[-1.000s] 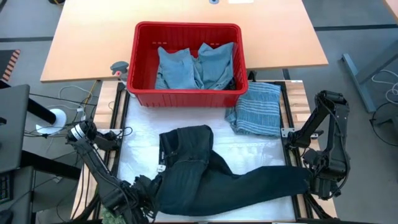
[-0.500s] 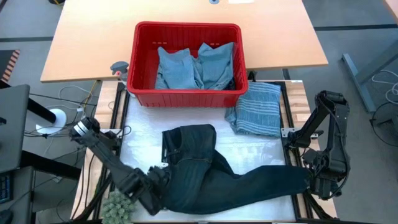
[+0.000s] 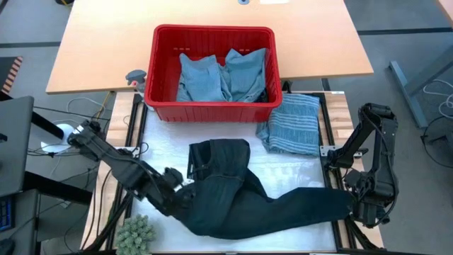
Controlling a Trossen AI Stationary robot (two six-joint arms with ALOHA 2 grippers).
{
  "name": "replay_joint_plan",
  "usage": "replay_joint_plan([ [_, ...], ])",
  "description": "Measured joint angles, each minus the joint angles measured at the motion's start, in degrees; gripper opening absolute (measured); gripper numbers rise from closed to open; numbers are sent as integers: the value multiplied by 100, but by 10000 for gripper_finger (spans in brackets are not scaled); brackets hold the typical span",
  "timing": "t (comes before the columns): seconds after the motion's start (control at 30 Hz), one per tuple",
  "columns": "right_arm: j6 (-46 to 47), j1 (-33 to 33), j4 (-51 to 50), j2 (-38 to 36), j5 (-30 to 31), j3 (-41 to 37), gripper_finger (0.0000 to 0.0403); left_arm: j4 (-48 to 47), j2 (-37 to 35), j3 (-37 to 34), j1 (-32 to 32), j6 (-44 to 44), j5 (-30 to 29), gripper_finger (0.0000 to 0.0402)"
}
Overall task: Fold Laundry from Bin
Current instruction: Fold the black pants
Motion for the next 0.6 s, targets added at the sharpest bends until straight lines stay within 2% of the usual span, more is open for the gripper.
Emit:
replay_joint_plan([
  [0.07, -53, 12, 0, 0, 0, 0, 47, -463, -124, 0, -23, -188, -40, 227],
  [0.13, -58, 53, 0, 0, 0, 0, 47, -747, -239, 0, -83, -454, -342, 227],
  [0.37, 152, 281, 0, 0, 0, 0, 47, -876, -301, -16, 45, -986, -2146, 227],
  [0.5, 368, 395, 2, 0, 0, 0, 48, -898, -210, -514, 544, -918, -2324, 227],
  [0.6, 423, 452, 0, 0, 0, 0, 48, -399, -265, -1151, 1065, -519, -2227, 227],
])
